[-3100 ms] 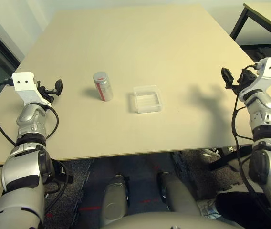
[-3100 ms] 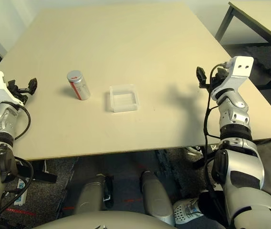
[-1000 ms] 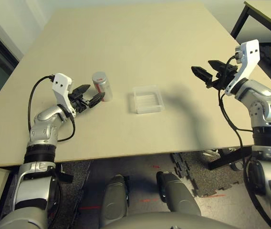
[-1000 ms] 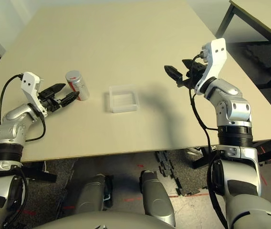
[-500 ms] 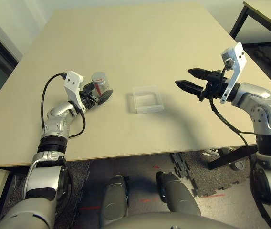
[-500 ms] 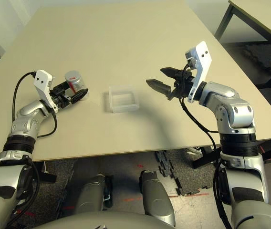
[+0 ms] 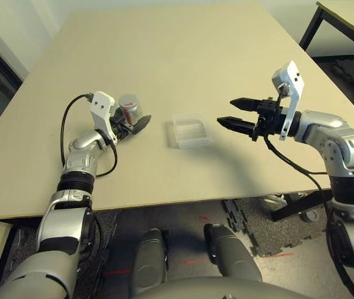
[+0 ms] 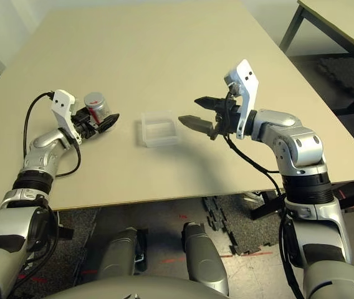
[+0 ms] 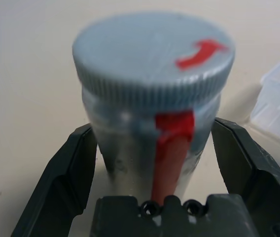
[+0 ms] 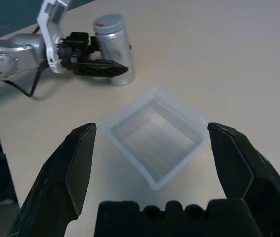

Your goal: Pour the medicine from the bottle into the box.

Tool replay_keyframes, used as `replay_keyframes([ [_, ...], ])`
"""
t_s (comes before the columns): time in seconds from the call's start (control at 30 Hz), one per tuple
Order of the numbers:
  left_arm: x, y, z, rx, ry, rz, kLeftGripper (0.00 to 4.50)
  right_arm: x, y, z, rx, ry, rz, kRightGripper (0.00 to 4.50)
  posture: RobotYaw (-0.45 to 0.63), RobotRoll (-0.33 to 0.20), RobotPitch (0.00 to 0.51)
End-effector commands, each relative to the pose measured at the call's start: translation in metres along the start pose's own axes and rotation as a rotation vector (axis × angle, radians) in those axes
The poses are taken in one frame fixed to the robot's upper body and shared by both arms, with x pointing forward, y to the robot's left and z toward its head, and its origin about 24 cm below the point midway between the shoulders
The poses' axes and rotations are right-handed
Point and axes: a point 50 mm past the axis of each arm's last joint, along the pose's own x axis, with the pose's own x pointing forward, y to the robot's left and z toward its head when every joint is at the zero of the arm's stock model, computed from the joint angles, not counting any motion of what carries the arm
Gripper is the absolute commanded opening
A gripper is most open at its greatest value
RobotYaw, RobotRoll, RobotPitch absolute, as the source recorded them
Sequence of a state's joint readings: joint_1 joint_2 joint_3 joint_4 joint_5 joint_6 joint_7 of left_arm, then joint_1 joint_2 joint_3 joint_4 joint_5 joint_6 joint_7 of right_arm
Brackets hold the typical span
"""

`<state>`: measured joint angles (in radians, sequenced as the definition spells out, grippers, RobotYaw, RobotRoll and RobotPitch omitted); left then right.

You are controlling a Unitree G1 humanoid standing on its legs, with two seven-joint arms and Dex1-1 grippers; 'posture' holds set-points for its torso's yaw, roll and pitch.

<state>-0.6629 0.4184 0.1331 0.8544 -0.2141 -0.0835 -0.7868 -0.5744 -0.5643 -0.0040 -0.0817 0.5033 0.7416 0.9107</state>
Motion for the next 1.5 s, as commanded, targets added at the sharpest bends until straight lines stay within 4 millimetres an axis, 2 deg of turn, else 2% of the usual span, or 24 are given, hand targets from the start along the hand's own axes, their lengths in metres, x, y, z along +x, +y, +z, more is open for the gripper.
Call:
replay_keyframes([
  [0.03, 0.002, -0.001, -0.004, 0.013, 0.031, 0.001, 4.47, 0.002, 0.006, -0.002, -0.005, 0.02, 0.034, 4.5, -0.16, 0.0, 0.109],
  [0.07, 0.004, -0.002, -0.004, 0.014, 0.03, 0.001, 4.47, 0.003, 0.005, -0.002, -0.006, 0.02, 0.035, 4.5, -0.16, 0.0, 0.109],
  [0.23, 0.009, -0.003, 0.0, 0.013, 0.03, 0.001, 2.74, 0.004, 0.004, 0.0, -0.011, 0.02, 0.034, 4.5, -0.16, 0.0, 0.111],
  [0.27, 0.01, -0.003, 0.001, 0.017, 0.028, -0.003, 2.58, 0.004, 0.003, 0.0, -0.013, 0.02, 0.033, 4.5, -0.16, 0.0, 0.111],
  [0.5, 0.015, -0.002, 0.013, 0.054, 0.01, -0.022, 2.58, 0.004, 0.001, 0.001, -0.02, 0.014, 0.024, 4.5, -0.16, 0.0, 0.108],
  [0.77, 0.026, -0.027, 0.056, 0.082, -0.012, -0.44, 2.58, 0.004, -0.004, 0.018, -0.063, -0.016, 0.044, 4.5, -0.15, 0.0, 0.104],
  [1.03, 0.032, -0.058, 0.082, 0.1, 0.004, -0.746, 2.58, 0.027, 0.003, 0.045, -0.139, -0.034, 0.116, 4.5, -0.15, 0.0, 0.099],
  [1.5, 0.049, -0.078, 0.088, 0.154, 0.009, -0.858, 2.58, 0.052, 0.014, 0.063, -0.185, -0.055, 0.163, 4.5, -0.17, 0.0, 0.09],
])
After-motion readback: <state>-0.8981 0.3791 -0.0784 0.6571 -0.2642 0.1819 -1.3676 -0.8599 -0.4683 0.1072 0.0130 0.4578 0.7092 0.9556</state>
